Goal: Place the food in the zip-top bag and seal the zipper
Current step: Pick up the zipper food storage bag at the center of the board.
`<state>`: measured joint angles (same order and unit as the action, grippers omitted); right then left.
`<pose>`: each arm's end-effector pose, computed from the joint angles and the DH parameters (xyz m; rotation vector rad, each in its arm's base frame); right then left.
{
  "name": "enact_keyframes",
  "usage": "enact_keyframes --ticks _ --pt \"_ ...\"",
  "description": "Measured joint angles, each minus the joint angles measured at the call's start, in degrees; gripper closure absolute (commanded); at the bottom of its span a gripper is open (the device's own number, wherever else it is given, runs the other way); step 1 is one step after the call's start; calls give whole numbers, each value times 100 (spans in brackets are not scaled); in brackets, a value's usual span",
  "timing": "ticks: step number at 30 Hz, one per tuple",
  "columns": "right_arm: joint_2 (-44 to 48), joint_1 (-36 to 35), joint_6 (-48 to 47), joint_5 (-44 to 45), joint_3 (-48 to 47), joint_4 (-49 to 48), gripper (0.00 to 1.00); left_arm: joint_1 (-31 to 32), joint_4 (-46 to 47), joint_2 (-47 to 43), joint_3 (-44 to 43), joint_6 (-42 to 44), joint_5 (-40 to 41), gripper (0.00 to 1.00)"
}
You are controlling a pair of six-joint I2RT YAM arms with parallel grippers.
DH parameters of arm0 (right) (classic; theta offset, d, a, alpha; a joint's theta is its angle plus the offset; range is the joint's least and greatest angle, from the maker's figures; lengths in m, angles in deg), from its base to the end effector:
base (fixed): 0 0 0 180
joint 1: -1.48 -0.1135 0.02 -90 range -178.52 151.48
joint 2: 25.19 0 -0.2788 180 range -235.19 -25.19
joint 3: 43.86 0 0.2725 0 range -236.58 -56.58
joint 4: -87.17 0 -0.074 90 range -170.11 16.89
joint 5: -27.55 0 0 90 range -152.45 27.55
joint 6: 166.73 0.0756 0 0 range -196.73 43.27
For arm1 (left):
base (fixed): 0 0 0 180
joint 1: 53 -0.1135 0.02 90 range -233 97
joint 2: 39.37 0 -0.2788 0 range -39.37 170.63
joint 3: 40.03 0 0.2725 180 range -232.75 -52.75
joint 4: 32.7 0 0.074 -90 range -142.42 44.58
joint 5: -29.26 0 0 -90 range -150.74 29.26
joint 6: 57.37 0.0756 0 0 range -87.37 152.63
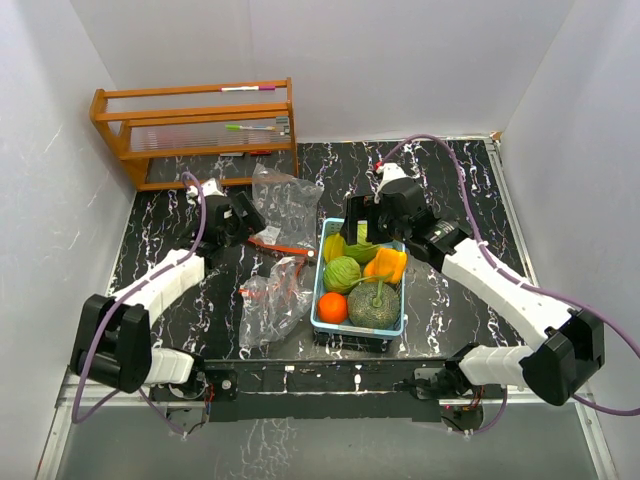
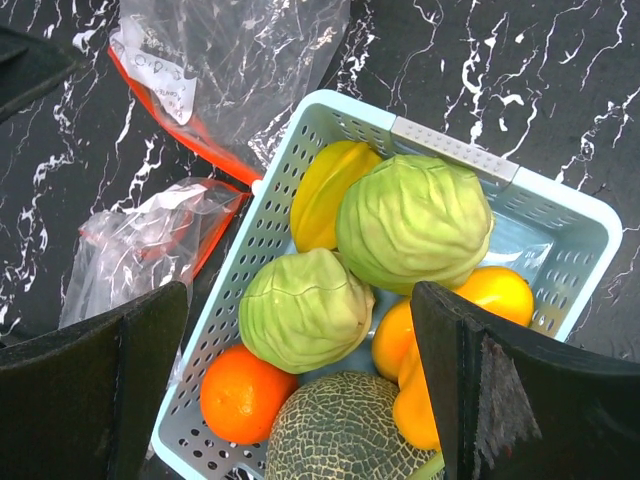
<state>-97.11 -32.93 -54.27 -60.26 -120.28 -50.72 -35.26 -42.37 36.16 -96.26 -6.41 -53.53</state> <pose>0.2686 0.1805 0.3086 -0.2154 2.2633 0.4943 0.3247 -0.0939 0.2212 -0.4660 2.0548 -0.4733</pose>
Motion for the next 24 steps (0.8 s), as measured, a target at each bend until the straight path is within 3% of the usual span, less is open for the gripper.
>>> enact_keyframes --ticks 6,13,20,24 --pt "116 0 0 -90 83 -26 1 0 1078 579 68 262 118 8" --pt "138 0 0 -109 90 -98 2 0 1569 1403 68 522 175 9" --pt "138 0 -2 -107 177 -96 2 22 2293 1867 68 734 269 21" --pt "144 2 -2 -109 214 -120 2 55 2675 2144 63 839 299 38"
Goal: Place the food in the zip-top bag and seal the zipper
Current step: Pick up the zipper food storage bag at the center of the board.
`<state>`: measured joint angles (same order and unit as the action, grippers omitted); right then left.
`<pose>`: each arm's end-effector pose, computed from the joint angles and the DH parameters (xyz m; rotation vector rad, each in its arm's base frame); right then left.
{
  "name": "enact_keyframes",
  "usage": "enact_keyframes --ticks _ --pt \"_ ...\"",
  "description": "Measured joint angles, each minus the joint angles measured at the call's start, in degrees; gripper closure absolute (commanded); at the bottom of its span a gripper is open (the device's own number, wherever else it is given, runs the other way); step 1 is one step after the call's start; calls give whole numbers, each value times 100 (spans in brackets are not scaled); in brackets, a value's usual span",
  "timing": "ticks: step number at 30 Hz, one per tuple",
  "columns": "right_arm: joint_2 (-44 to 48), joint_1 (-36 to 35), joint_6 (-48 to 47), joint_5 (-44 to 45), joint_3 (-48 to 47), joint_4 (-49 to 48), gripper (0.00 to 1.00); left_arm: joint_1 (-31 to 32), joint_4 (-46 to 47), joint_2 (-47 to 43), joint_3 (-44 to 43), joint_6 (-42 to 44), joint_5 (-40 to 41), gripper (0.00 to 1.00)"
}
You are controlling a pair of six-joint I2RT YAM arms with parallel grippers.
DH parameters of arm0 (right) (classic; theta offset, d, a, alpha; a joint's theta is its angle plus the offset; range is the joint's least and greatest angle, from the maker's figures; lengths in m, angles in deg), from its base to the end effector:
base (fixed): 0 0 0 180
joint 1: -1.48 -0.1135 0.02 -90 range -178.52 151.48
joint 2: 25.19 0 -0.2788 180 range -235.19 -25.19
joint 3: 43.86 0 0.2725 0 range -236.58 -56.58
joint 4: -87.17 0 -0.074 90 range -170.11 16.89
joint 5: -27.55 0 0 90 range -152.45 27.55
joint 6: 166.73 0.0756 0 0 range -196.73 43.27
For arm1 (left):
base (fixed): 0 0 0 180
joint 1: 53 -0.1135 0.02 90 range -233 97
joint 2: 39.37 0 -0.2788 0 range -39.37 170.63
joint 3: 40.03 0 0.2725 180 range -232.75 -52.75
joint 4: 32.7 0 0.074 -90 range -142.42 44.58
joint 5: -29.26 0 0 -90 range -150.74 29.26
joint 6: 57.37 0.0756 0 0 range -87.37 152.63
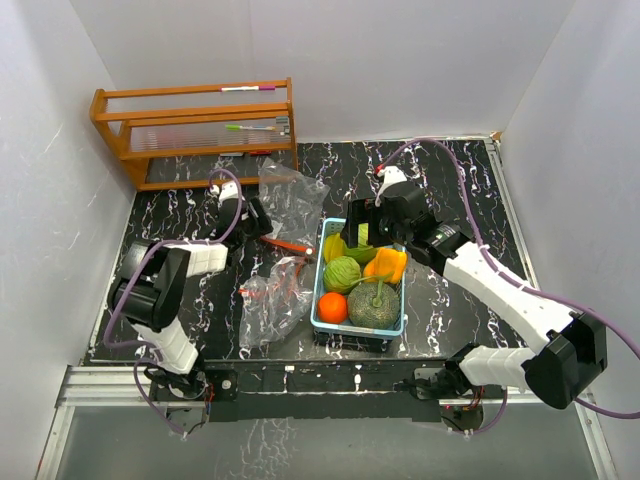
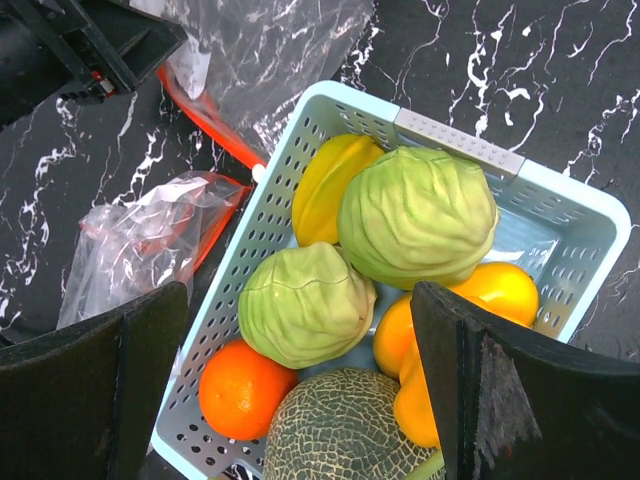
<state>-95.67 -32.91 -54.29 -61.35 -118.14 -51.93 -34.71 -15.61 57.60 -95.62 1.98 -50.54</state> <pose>0.2633 0.1784 0.3041 -0.2254 2.2581 0.5180 0.3779 -0.1108 0.1491 -0.3305 1.9796 -0.3732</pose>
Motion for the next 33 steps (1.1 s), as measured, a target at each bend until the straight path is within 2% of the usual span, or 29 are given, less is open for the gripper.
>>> enact_keyframes --ticks 4,9,18,25,33 --pt "4 0 0 -4 120 2 2 24 151 404 -35 52 -17 58" --pt "4 0 2 -28 229 22 2 33 227 627 -184 57 -46 100" --pt "7 0 9 -232 240 13 4 33 -341 413 -343 79 42 100" --pt "166 -59 -48 -684 205 44 6 33 -1567 -820 -728 2 131 100" --pt "42 -1119 -289 -468 -625 315 2 35 -3008 -1429 -2039 315 -11 100"
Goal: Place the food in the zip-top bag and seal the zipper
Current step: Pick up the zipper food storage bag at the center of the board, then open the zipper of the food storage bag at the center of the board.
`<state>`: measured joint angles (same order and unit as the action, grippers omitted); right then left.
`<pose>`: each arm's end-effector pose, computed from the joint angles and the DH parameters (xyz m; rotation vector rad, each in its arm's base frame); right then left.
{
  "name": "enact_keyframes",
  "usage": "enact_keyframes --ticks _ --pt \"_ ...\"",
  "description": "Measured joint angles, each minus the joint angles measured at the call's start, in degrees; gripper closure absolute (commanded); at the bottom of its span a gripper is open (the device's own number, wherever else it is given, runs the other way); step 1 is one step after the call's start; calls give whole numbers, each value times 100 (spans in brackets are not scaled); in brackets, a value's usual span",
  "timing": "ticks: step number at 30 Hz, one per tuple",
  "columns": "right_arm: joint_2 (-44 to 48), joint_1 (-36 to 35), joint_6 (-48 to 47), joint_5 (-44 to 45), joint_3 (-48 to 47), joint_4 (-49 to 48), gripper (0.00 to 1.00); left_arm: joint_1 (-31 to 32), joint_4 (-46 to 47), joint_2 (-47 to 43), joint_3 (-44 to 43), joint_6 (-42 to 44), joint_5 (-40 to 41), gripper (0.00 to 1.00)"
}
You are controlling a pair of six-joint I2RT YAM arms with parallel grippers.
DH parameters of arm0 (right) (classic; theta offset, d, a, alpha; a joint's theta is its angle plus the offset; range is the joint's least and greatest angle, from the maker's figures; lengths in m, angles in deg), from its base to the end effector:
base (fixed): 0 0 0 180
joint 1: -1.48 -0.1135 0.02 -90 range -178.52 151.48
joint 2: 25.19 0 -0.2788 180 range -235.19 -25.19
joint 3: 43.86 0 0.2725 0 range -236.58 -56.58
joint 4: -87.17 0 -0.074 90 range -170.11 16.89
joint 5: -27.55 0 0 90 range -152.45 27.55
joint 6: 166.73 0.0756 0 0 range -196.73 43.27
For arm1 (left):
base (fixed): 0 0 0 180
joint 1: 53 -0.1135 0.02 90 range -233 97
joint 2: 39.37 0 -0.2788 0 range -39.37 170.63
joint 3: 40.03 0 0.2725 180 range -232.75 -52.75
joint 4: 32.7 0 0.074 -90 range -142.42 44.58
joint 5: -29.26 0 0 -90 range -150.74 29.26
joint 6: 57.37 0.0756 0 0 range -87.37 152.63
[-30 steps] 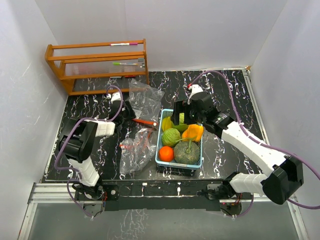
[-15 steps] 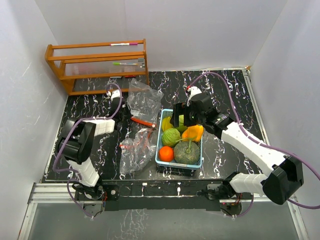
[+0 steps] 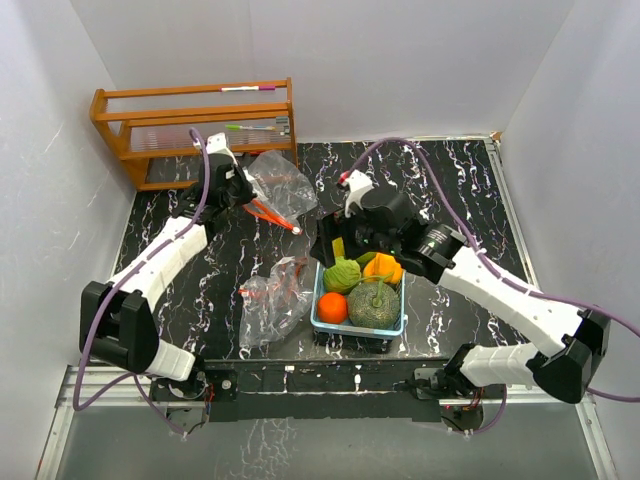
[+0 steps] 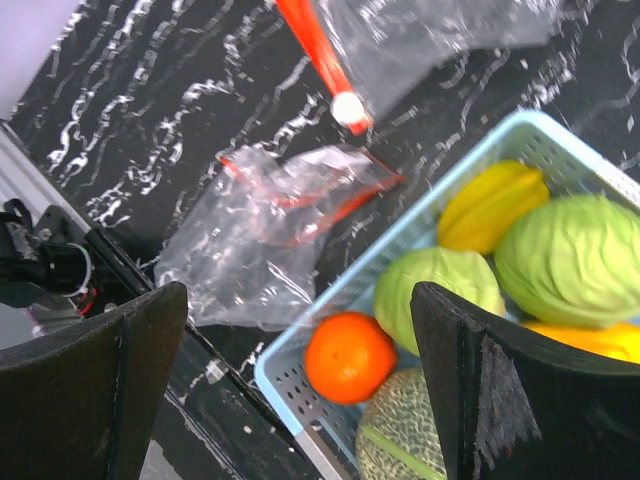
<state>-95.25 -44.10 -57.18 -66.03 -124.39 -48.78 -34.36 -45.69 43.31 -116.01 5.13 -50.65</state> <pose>0.2188 0.2300 0.3424 -0.5424 2.1794 0.7075 0.3784 -0.1137 0.3082 -0.2677 1.9080 -0.3745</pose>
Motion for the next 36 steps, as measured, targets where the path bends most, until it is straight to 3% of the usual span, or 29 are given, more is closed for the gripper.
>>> enact_keyframes --ticks 8,16,28,36 --pt "-380 -317 -472 299 -599 -94 3 0 -1399 -9 -463 466 -389 100" --pt "-1099 -339 -964 -24 -748 -756 9 0 -2245 -195 -920 785 -898 100" --pt "-1687 -380 -935 -424 -654 -2406 23 0 -2352 -595 -927 737 -1508 100" --pt "-2465 -382 -743 -675 -704 -2671 27 0 -2302 -627 -809 688 -1714 100"
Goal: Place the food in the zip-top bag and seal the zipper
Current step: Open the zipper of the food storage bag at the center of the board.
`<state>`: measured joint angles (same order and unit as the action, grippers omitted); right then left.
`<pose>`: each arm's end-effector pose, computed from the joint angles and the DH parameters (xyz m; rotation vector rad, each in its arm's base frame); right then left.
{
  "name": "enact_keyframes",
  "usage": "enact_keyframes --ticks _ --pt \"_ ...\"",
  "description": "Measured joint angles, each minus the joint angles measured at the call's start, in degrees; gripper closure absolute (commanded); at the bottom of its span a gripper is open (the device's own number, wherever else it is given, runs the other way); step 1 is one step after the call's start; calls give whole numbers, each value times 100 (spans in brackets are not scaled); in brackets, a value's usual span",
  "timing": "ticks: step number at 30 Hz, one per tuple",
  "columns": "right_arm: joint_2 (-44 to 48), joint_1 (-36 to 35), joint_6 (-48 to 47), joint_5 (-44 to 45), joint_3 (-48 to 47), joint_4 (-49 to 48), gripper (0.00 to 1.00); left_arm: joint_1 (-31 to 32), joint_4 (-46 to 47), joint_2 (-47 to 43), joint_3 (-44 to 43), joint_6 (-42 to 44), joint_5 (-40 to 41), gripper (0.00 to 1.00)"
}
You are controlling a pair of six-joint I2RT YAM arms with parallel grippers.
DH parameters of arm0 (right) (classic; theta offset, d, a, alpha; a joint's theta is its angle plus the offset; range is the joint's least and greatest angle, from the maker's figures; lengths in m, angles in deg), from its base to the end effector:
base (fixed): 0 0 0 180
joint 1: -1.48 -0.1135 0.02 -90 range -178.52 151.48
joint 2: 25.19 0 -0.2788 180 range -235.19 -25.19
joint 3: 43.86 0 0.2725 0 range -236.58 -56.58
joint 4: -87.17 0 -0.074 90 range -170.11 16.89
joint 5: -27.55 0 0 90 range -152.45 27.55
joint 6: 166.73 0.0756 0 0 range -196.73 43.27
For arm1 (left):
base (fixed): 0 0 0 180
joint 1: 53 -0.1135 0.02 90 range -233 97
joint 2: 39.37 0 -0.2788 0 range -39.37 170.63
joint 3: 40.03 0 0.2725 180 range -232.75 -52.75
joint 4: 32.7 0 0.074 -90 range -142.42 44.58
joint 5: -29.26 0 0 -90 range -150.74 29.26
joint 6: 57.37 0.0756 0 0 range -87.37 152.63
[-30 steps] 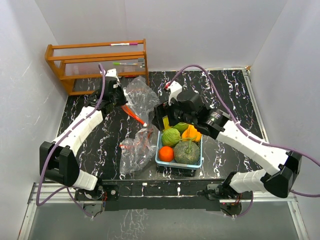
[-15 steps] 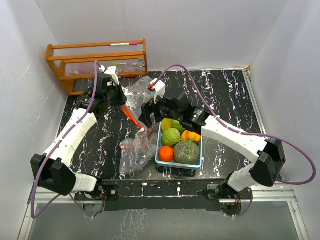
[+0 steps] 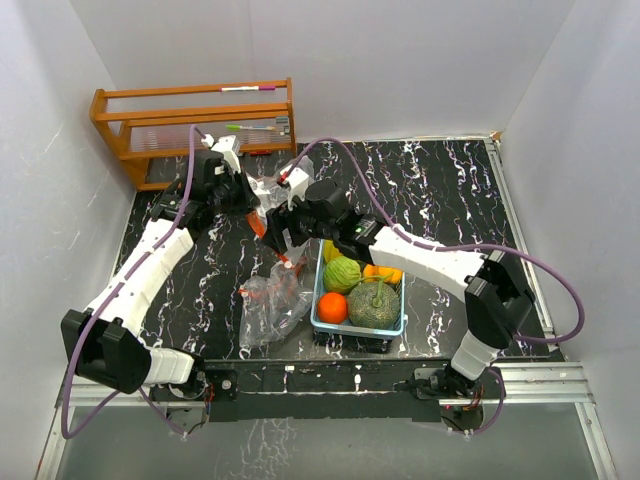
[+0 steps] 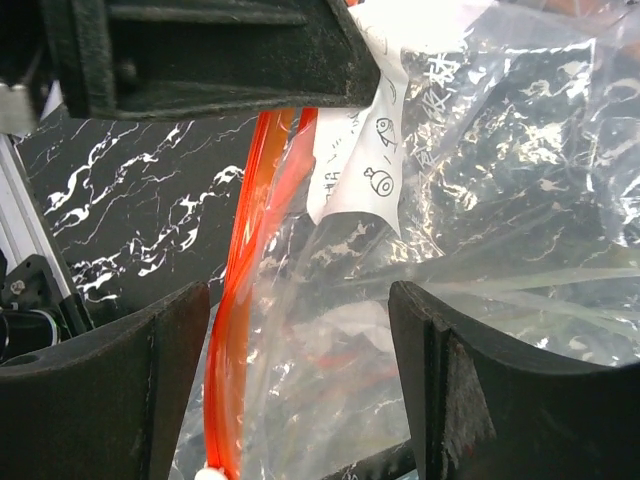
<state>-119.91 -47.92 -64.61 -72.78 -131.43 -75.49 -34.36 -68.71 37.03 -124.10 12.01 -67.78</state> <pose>0.2815 0.3492 0.2959 -0.7851 1.9464 0.8521 0.3341 -0.1225 0.3501 0.0409 2.1068 -0.5442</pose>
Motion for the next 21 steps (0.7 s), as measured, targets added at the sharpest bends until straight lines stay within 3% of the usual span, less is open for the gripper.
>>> enact_keyframes --ticks 3,7,10,13,16,17,21 --pt "-79 0 48 -2 0 -63 32 0 15 -15 0 0 -57 100" --pt "-114 0 138 -22 -4 -249 66 0 31 -24 4 0 -122 100" --pt "-140 0 212 -15 -4 -321 81 0 57 -26 33 -2 -144 100" --pt "-142 0 293 15 -4 -317 90 2 79 -39 107 -4 -157 100" --pt "-144 0 317 79 -4 -304 92 2 103 -44 153 -20 -155 100" --pt "-144 0 326 105 -4 -302 92 2 118 -48 168 -22 -155 96" --pt "-142 -4 413 299 -2 -317 92 4 210 -98 236 -28 -155 41"
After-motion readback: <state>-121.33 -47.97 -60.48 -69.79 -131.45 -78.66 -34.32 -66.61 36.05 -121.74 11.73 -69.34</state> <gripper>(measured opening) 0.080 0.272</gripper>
